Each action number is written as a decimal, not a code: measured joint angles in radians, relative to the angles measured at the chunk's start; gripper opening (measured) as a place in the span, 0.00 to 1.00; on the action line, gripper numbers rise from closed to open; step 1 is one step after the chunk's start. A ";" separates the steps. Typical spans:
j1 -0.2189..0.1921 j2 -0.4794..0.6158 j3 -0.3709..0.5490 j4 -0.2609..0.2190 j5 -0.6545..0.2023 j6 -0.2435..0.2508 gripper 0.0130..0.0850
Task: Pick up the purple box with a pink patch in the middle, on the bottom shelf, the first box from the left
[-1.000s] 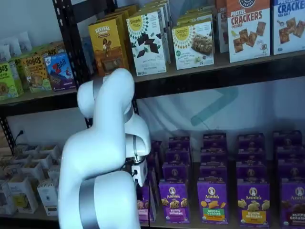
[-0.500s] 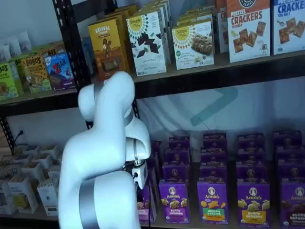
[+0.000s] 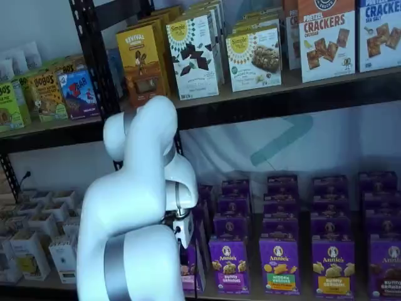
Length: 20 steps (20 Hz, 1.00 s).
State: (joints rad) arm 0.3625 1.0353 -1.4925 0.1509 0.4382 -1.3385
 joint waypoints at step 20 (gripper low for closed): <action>0.008 0.010 -0.013 -0.024 0.013 0.029 0.50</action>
State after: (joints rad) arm 0.3701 1.0456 -1.5059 0.1270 0.4516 -1.3090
